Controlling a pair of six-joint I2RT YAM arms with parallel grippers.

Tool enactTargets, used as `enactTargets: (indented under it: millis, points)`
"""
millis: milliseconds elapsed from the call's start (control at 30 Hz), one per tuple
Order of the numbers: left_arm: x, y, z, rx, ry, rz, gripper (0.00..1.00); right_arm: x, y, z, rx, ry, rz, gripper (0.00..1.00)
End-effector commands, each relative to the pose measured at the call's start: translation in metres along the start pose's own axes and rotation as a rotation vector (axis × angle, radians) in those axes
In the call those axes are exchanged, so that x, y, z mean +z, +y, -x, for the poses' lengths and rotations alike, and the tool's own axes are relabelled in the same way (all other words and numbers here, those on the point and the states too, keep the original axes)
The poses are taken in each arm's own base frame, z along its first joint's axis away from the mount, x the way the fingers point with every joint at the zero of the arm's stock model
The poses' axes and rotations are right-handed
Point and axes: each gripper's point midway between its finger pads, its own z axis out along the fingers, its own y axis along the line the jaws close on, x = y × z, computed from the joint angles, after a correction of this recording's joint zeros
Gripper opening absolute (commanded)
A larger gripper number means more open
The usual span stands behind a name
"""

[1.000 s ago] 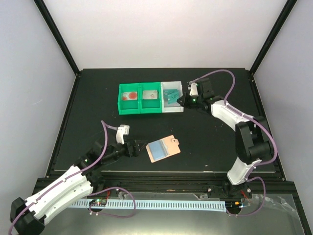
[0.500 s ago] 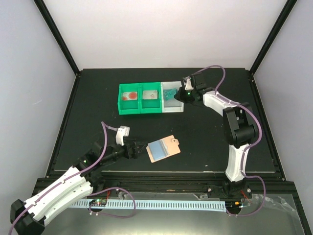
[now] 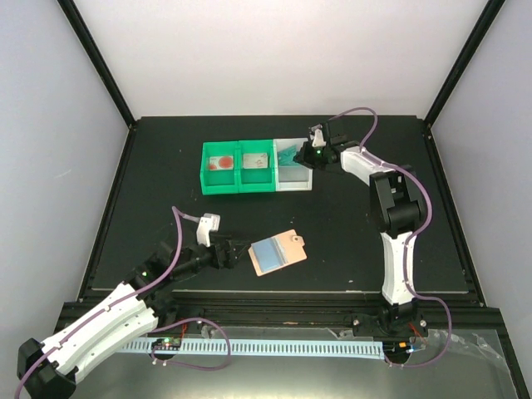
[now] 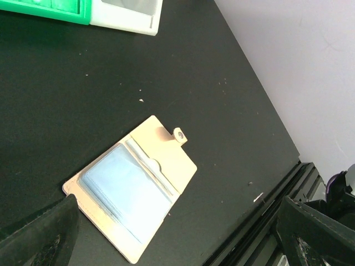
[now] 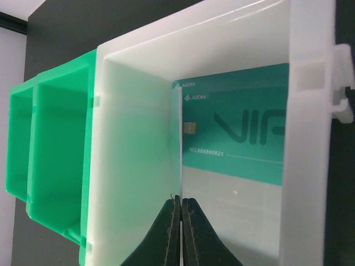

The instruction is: Take the credit cards out of the card holder

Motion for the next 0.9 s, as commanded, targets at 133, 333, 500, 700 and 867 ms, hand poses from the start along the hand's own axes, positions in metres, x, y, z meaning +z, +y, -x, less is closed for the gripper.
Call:
enactTargets:
  millis: [133,333,500,700,867]
  points:
    - [-0.001,-0.006,0.008,0.026,-0.031,-0.011,0.99,0.004,-0.004,0.009,0.003,0.004,-0.01,0.06]
    - [0.0,-0.004,0.008,0.034,-0.028,-0.002,0.99,0.003,-0.006,0.016,0.003,-0.014,-0.032,0.1]
    - [-0.001,-0.003,0.008,0.031,-0.023,0.008,0.99,-0.004,-0.002,0.026,-0.009,-0.033,-0.047,0.18]
    - [-0.001,-0.003,0.008,0.01,-0.023,0.011,0.99,-0.018,0.008,0.034,-0.019,-0.048,-0.037,0.27]
    - [-0.003,0.002,0.012,-0.022,-0.034,0.051,0.99,-0.034,0.017,0.032,-0.037,-0.057,-0.036,0.4]
